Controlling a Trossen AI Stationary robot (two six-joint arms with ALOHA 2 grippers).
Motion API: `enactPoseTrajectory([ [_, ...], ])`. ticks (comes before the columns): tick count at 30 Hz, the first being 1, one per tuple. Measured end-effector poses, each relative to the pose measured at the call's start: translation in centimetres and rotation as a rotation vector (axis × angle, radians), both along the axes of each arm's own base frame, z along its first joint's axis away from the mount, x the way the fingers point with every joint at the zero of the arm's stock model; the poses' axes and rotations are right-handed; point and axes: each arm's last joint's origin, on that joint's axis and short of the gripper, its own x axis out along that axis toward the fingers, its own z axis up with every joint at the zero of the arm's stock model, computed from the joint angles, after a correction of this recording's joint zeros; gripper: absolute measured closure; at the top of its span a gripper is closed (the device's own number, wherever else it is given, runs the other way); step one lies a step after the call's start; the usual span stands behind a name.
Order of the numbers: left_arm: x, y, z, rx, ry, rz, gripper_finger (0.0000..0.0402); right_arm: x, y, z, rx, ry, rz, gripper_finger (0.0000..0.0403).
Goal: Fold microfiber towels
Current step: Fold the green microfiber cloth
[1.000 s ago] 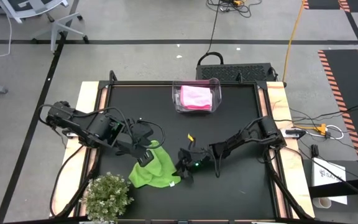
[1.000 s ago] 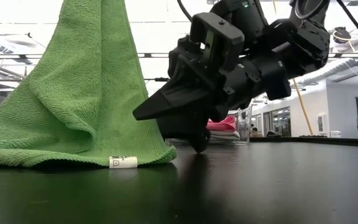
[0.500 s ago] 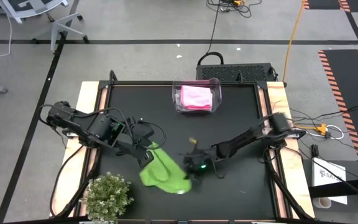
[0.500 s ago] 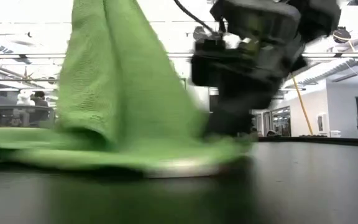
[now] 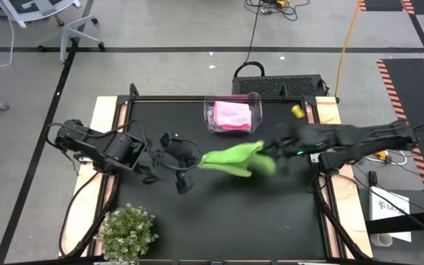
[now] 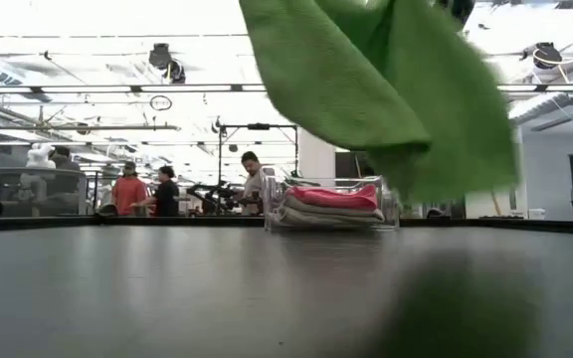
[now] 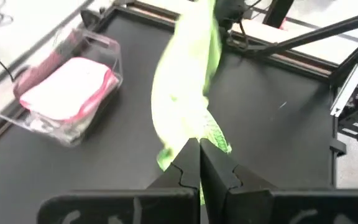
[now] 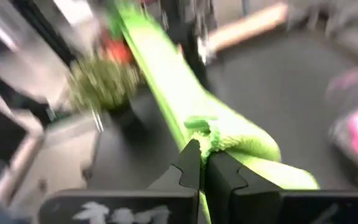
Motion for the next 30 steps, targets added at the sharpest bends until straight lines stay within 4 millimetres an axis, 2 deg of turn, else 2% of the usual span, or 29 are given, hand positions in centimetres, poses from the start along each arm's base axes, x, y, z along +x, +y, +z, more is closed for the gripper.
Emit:
enactPoseTrajectory([
  [3,0.1,0.5,0.0,0.022,0.005,0.022,0.0400,-2.9,-0.5,2.0,-0.026,-0.132,-0.044,0.0403],
  [6,-0.1,1.0,-0.3,0.038,0.026,0.080,0.0400,-4.4,-0.5,2.6,-0.015,-0.166,-0.046,0.0403],
  [9,0.2,1.3,-0.7,0.032,0.033,0.145,0.0400,-4.1,-0.1,2.1,-0.004,-0.117,-0.015,0.0403],
  [13,1.4,1.7,-1.9,0.087,0.073,0.210,0.0400,-2.6,0.8,0.7,0.044,0.002,0.070,0.0403],
  [16,1.9,2.5,-2.4,0.143,0.103,0.245,0.0400,-2.2,0.9,-0.2,0.006,0.080,0.119,0.0403],
  [22,1.8,4.1,-2.7,0.155,0.160,0.275,0.0400,-3.8,-0.3,-0.5,-0.007,0.150,0.036,0.0403],
  [26,1.7,4.7,-2.7,0.159,0.180,0.290,0.0400,-5.6,-1.3,0.3,-0.026,0.147,-0.042,0.0403],
  [30,1.8,4.7,-2.8,0.135,0.179,0.288,0.0400,-6.3,-1.6,1.5,-0.024,0.101,-0.086,0.0403],
])
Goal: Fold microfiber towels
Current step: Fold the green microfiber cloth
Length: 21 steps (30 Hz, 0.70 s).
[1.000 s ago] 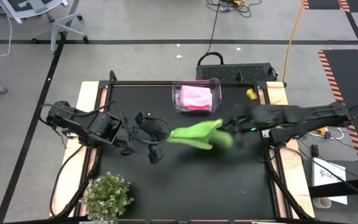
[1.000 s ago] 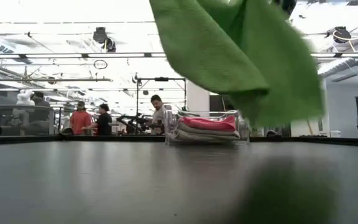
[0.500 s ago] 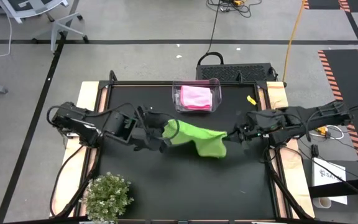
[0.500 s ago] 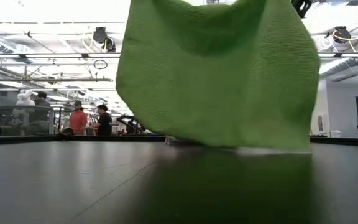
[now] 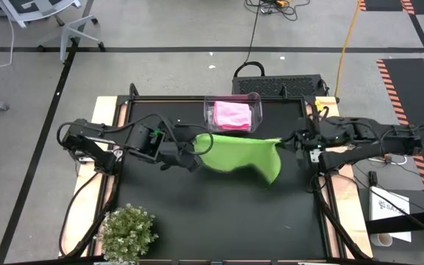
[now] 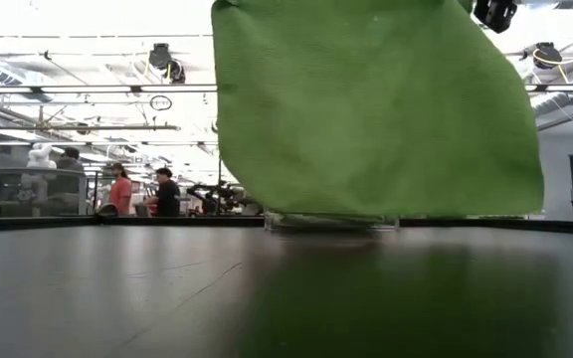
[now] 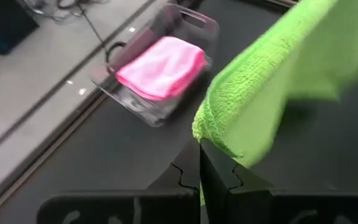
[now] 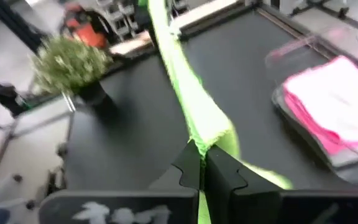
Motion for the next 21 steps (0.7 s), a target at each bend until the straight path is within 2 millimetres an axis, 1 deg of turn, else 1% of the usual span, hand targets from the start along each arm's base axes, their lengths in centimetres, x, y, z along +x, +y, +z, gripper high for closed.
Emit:
enactPoseTrajectory([
  [2,0.0,-0.3,-0.1,-0.044,0.000,-0.014,0.0400,0.1,0.1,0.5,0.036,-0.030,0.024,0.0403],
  [5,-0.2,-1.3,-0.2,-0.127,0.004,-0.054,0.0400,0.5,0.7,0.4,0.161,-0.014,0.088,0.0403],
  [11,-1.1,-5.0,-0.4,-0.364,0.028,-0.166,0.0400,1.6,3.0,-0.4,0.441,0.116,0.226,0.0403],
  [14,-1.7,-7.1,-0.4,-0.502,0.031,-0.199,0.0400,2.2,4.7,-0.8,0.550,0.193,0.286,0.0403],
  [17,-2.2,-9.1,-0.1,-0.656,0.023,-0.240,0.0400,2.9,6.8,-0.7,0.639,0.218,0.358,0.0403],
  [21,-2.4,-11.3,0.5,-0.875,0.014,-0.328,0.0400,3.6,10.2,0.2,0.813,0.191,0.512,0.0403],
])
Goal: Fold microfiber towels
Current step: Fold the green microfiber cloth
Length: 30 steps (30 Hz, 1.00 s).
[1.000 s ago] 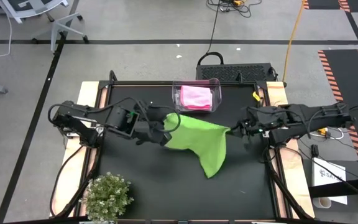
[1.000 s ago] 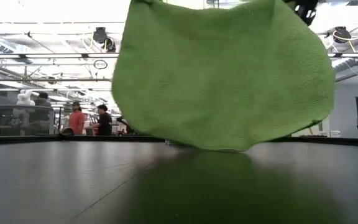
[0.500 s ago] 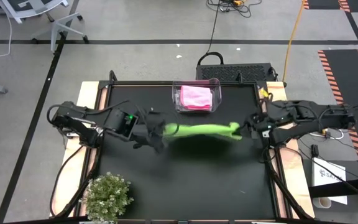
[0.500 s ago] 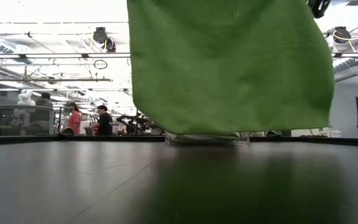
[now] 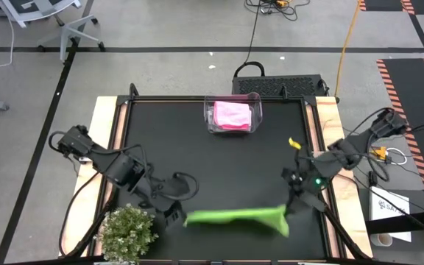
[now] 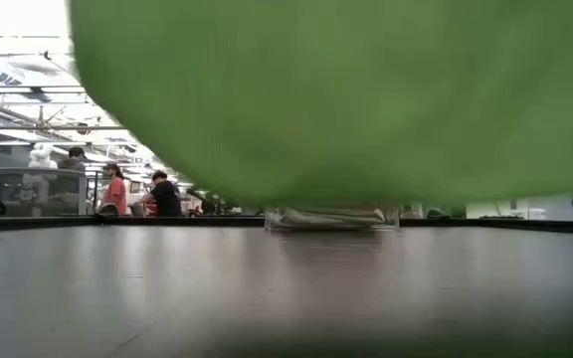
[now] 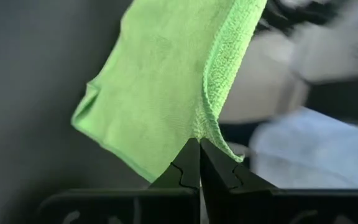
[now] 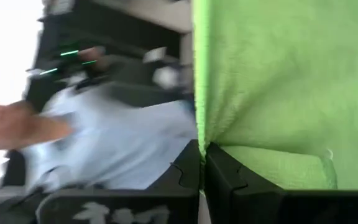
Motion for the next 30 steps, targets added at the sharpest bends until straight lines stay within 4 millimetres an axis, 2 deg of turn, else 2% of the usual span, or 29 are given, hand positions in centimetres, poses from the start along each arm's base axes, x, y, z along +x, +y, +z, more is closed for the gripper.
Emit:
enactPoseTrajectory([
  [3,0.1,-1.0,0.6,-0.111,-0.034,-0.062,0.0400,0.1,2.0,1.1,0.108,-0.101,0.069,0.0403],
  [5,0.3,-1.0,0.8,-0.129,-0.053,-0.072,0.0399,0.0,2.5,1.4,0.121,-0.127,0.081,0.0403],
  [8,0.4,-0.5,0.6,-0.093,-0.040,-0.059,0.0399,-0.1,2.3,0.3,0.035,-0.053,0.036,0.0403],
  [12,0.5,0.3,-0.7,0.027,0.040,-0.009,0.0399,-0.7,1.5,-2.3,-0.156,0.157,-0.062,0.0403],
  [15,1.3,0.8,-2.6,0.142,0.141,0.053,0.0398,-1.0,0.9,-4.5,-0.282,0.254,-0.160,0.0403],
  [20,3.4,1.3,-6.3,0.300,0.292,0.123,0.0398,-1.1,0.3,-8.2,-0.411,0.288,-0.281,0.0403],
  [30,9.0,3.7,-15.3,0.527,0.544,0.087,0.0396,-1.8,-2.2,-16.7,-0.536,0.429,-0.383,0.0403],
])
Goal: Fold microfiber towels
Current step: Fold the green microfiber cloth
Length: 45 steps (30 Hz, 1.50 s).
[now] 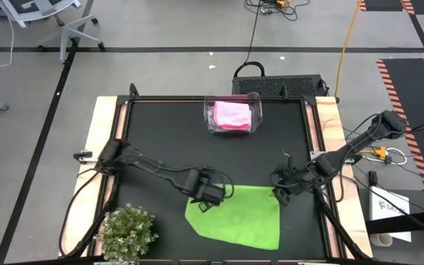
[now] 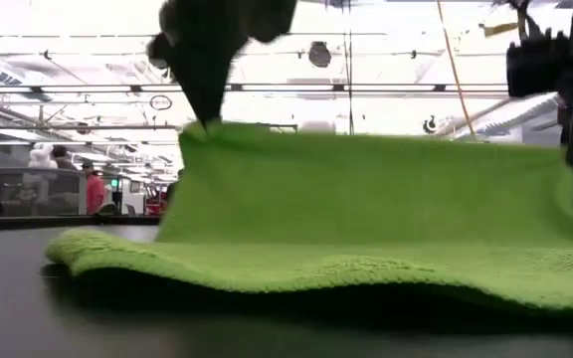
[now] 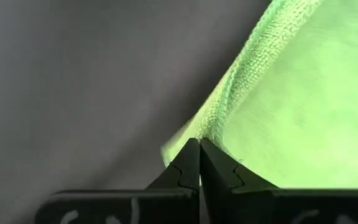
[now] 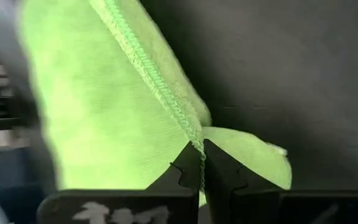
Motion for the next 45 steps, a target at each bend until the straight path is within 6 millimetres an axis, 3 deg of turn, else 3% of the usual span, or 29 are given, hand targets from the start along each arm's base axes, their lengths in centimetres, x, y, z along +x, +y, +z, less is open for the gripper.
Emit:
enactPoseTrajectory([
  [5,1.6,1.6,-2.9,0.098,0.062,-0.039,0.0399,-0.4,-1.5,-2.2,-0.108,0.034,-0.002,0.0403],
  [9,2.4,3.4,-4.2,0.172,0.091,-0.032,0.0387,-0.4,-2.5,-2.7,-0.187,0.049,0.049,0.0403],
  [14,3.0,5.9,-4.7,0.214,0.127,-0.029,0.0361,-0.2,-3.5,-2.9,-0.250,0.062,0.143,0.0388],
  [24,4.0,10.3,-4.8,0.240,0.094,0.037,0.0293,-0.2,-5.8,-3.1,-0.360,0.144,0.202,0.0310],
  [31,5.4,8.7,-4.9,0.163,-0.025,-0.122,0.0284,-2.5,-6.9,-3.7,-0.383,0.408,0.213,0.0269],
  [40,5.8,5.8,-4.8,0.160,-0.051,-0.473,0.0284,-1.7,-6.5,-3.6,-0.251,0.330,0.165,0.0284],
  [45,6.1,5.4,-6.5,0.185,-0.057,-0.587,0.0284,-1.1,-6.4,-3.4,-0.237,0.268,0.140,0.0302],
])
